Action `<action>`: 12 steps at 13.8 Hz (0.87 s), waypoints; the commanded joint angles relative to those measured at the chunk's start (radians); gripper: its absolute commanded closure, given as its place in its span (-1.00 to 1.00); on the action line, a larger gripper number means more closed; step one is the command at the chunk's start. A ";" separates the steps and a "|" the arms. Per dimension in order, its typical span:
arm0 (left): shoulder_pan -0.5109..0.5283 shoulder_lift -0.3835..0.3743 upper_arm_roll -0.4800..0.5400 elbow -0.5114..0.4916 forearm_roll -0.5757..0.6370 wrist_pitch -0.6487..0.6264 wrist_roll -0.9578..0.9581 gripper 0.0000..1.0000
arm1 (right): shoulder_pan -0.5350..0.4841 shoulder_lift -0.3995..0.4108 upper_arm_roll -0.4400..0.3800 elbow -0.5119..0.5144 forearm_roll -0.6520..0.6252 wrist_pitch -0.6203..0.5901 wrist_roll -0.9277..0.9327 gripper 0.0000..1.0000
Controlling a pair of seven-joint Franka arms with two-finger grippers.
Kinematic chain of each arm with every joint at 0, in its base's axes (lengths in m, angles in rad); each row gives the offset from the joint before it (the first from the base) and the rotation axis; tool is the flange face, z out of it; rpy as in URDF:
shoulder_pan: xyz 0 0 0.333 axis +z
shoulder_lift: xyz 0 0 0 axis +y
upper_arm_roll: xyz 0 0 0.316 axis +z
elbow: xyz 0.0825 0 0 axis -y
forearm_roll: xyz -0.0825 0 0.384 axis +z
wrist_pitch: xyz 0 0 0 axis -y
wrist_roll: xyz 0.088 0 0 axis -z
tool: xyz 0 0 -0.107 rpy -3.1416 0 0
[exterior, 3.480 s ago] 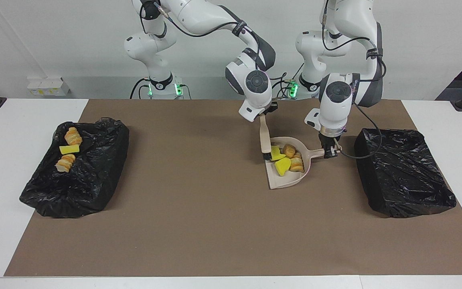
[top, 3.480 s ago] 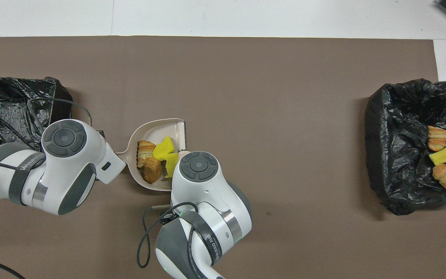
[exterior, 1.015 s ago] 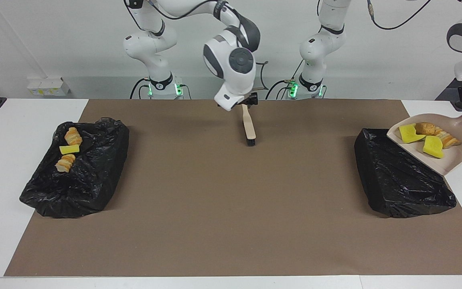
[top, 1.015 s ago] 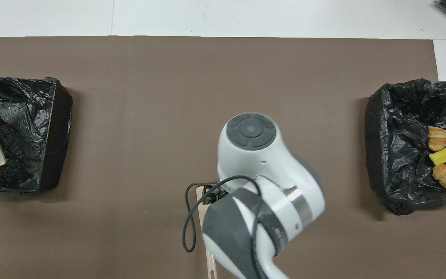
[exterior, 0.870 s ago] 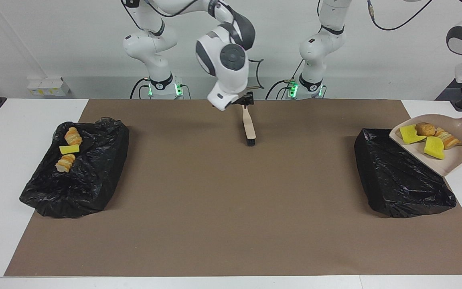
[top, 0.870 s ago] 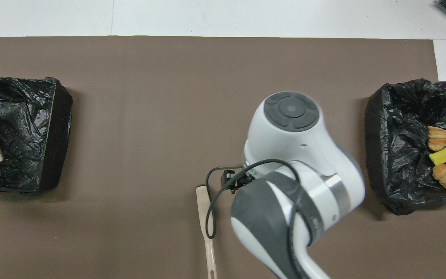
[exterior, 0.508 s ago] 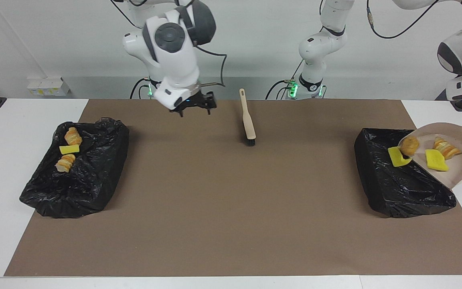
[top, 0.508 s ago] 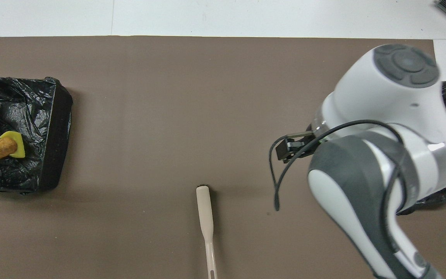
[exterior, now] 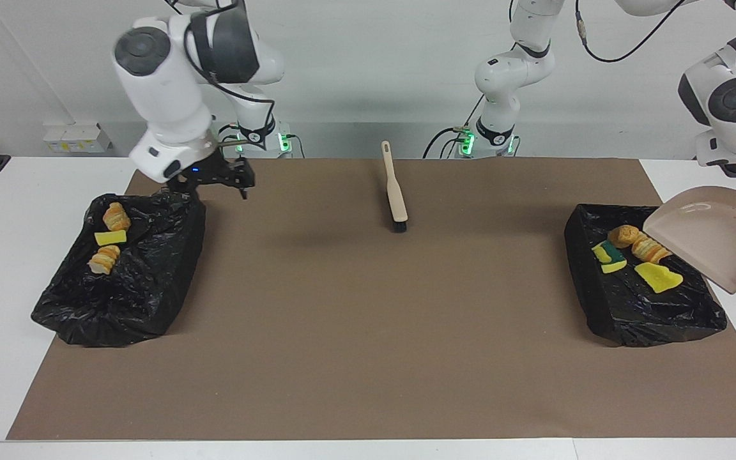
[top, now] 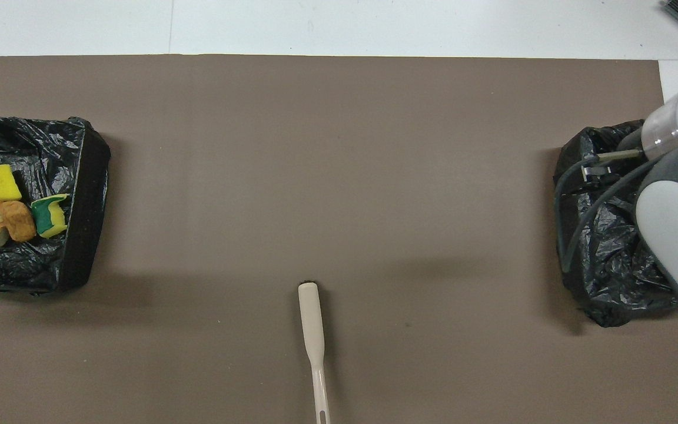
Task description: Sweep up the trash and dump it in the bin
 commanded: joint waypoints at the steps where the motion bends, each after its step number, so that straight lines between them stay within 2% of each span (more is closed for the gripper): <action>1: -0.063 -0.024 0.008 0.044 0.069 -0.141 -0.004 1.00 | -0.046 -0.032 0.006 -0.004 0.001 -0.006 -0.029 -1.00; 4: -0.080 -0.064 -0.011 0.096 0.035 -0.178 0.064 1.00 | -0.062 -0.051 0.003 -0.029 0.010 0.008 -0.017 -1.00; 6: -0.082 -0.064 -0.020 0.110 -0.136 -0.185 0.050 1.00 | -0.072 -0.057 0.001 -0.029 0.049 0.003 -0.003 -1.00; 10: -0.094 -0.063 -0.027 0.113 -0.449 -0.165 0.018 1.00 | -0.066 -0.056 0.007 -0.026 0.047 0.003 0.000 -1.00; 12: -0.126 -0.058 -0.027 0.109 -0.628 -0.149 -0.107 1.00 | -0.066 -0.056 0.006 -0.026 0.047 0.005 0.000 -1.00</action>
